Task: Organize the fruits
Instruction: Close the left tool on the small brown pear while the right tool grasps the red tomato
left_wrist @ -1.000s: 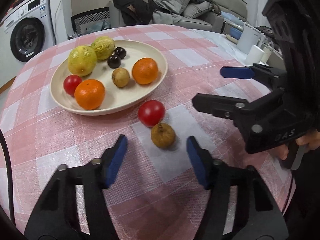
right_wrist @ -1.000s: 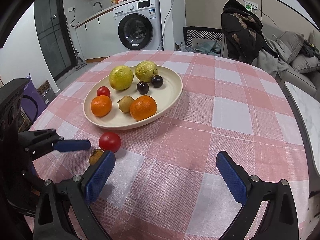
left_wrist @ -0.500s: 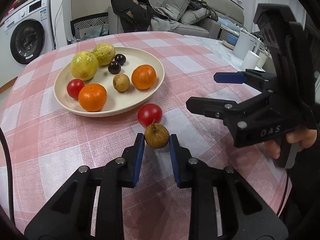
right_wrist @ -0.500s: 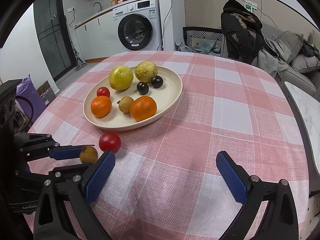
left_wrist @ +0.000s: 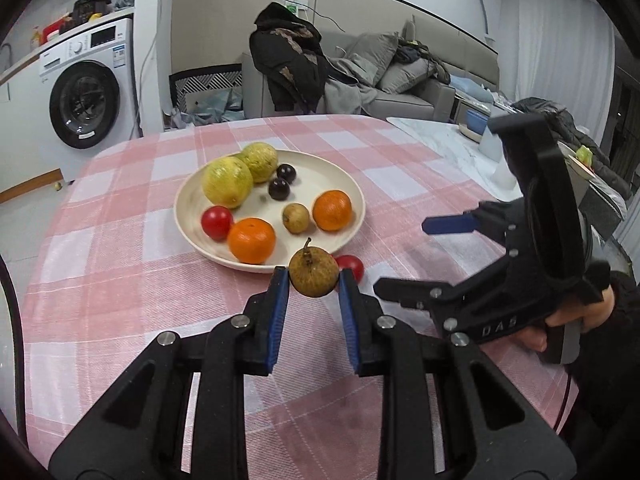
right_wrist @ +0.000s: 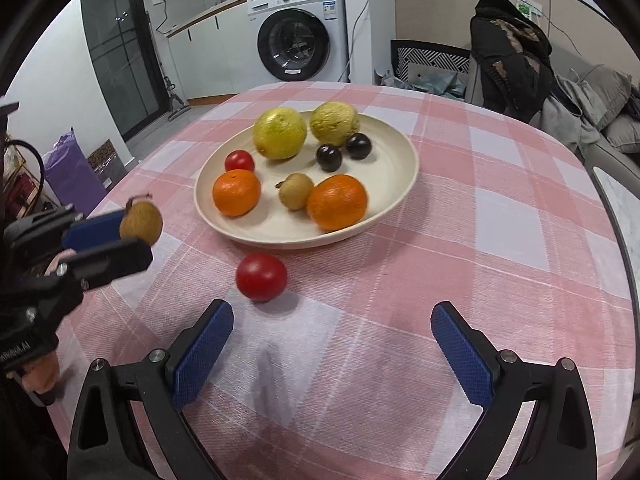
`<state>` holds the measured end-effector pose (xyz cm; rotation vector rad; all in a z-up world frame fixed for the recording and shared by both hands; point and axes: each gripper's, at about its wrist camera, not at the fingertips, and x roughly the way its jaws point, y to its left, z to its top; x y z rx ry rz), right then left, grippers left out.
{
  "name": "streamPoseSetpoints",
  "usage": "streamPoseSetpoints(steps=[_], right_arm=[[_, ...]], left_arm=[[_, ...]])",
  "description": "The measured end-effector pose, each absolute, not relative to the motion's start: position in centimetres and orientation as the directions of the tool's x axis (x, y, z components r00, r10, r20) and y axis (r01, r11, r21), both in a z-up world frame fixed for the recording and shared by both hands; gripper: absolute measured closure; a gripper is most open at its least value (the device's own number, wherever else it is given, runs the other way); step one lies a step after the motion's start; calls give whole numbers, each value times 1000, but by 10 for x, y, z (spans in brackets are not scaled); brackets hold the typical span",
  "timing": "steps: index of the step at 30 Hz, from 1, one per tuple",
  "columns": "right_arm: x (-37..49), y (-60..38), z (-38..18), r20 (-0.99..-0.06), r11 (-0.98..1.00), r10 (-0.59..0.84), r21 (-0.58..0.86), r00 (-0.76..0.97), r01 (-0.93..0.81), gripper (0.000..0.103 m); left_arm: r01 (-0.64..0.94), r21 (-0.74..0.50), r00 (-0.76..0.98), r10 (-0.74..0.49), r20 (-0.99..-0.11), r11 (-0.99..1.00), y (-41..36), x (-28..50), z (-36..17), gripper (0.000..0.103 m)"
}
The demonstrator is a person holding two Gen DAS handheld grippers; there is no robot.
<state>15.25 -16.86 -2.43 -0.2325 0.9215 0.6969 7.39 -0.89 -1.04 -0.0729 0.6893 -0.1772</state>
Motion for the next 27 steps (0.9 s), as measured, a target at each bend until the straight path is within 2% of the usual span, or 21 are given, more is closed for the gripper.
streamPoseSetpoints(steps=[3, 6, 9, 23, 27], right_arm=[[150, -159, -27, -802, 741, 454, 98, 388, -664, 16], [148, -151, -28, -801, 730, 461, 98, 382, -676, 21], [143, -144, -27, -794, 716, 474, 95, 382, -691, 32], [145, -119, -35, -811, 698, 454, 67, 368, -713, 56], [145, -119, -35, -811, 701, 449, 60, 375, -711, 68]], left_arm=[[107, -140, 766, -171, -620, 984, 3, 74, -7, 80], [79, -152, 772, -157, -616, 985, 13, 75, -5, 80], [66, -151, 777, -145, -612, 986, 18, 75, -4, 80], [53, -151, 782, -135, -609, 987, 23, 71, -3, 80], [52, -151, 777, -135, -614, 987, 22, 74, -5, 80]])
